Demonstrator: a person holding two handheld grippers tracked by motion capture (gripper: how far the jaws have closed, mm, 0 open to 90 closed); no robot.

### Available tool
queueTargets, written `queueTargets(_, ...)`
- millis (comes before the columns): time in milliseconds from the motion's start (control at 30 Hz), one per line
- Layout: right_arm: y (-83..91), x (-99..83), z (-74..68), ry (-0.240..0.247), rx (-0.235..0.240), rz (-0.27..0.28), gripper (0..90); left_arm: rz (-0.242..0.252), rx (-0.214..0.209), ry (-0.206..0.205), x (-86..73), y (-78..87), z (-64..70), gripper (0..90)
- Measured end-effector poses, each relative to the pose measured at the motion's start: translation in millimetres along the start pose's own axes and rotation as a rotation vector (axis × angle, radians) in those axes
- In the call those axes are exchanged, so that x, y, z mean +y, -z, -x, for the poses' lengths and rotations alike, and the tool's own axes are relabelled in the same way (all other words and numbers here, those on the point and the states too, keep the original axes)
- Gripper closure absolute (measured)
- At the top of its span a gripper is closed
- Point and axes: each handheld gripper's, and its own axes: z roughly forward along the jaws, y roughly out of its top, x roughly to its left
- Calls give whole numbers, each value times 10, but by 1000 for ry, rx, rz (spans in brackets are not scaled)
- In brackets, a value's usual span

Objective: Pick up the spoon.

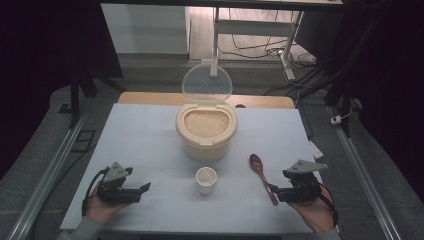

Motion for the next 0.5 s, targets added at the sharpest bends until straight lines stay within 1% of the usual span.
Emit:
queueTargets(133, -83, 95, -12, -11, 9, -57, 288, 0, -2, -2, 4, 0, 0, 145)
queueTargets(167, -83, 95, -12, -11, 9, -57, 288, 0, -1, -2, 4, 0, 0, 145)
queueTargets(200, -128, 138, -12, -20, 14, -84, 289, 1, -1, -1, 3, 0, -3, 145)
queueTargets(300, -196, 211, -1, -31, 16, -116, 291, -2, 0, 3, 4, -5, -5, 145)
queueTargets(433, -281, 301, -1, -62, 13, -177, 299, -7, 0, 0, 0, -12, 2, 145)
queueTargets(467, -298, 320, -10, -62, 7, -191, 303, -8, -1, -1, -1, -13, 3, 145)
queueTargets(500, -298, 320, -10, -62, 7, -191, 303, -8, -1, -1, -1, -13, 3, 145)
